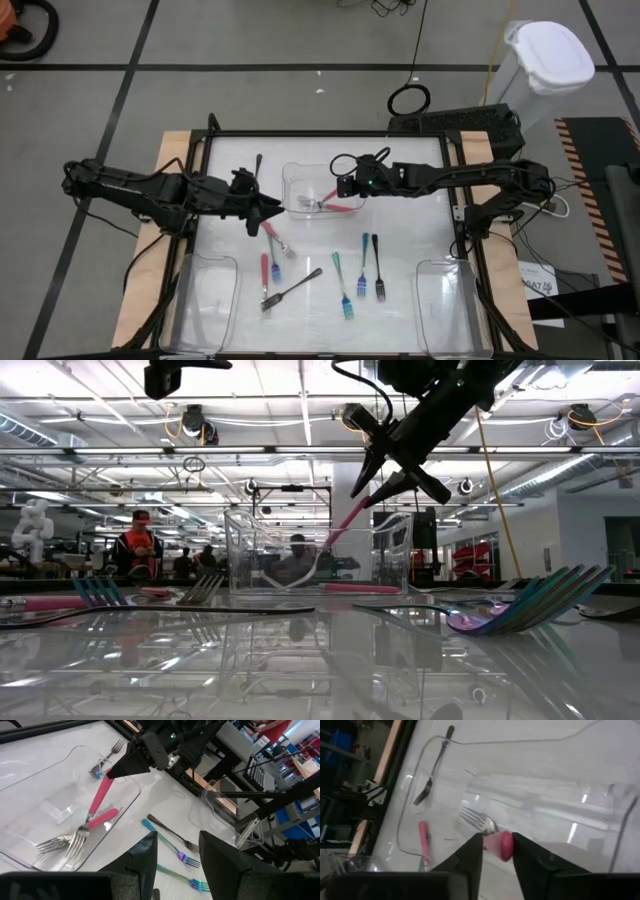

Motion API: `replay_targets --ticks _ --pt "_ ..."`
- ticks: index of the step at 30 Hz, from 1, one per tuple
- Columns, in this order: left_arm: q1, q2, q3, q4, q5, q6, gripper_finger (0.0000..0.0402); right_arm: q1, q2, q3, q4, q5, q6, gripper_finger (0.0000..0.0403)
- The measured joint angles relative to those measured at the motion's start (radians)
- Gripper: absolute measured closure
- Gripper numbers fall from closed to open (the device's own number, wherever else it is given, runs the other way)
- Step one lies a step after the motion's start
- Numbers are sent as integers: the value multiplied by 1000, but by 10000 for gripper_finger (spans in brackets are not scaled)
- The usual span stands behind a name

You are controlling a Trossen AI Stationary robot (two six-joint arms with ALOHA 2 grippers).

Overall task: Sort silverware by color (type)
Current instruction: Put the pink fork into the middle transparent bin

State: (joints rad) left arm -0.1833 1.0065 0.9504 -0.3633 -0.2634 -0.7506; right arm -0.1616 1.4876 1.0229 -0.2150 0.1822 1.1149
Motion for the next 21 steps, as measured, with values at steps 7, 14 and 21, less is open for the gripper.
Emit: replay_targets --ticks 7,14,21 --pt "0 0 0 -29 1 0 259 0 0 0 -22 0 0 239" --pt "0 0 0 -43 2 0 259 0 0 0 -96 0 -1 195" --pt "0 0 0 -46 2 0 259 0 0 0 -106 0 -26 154"
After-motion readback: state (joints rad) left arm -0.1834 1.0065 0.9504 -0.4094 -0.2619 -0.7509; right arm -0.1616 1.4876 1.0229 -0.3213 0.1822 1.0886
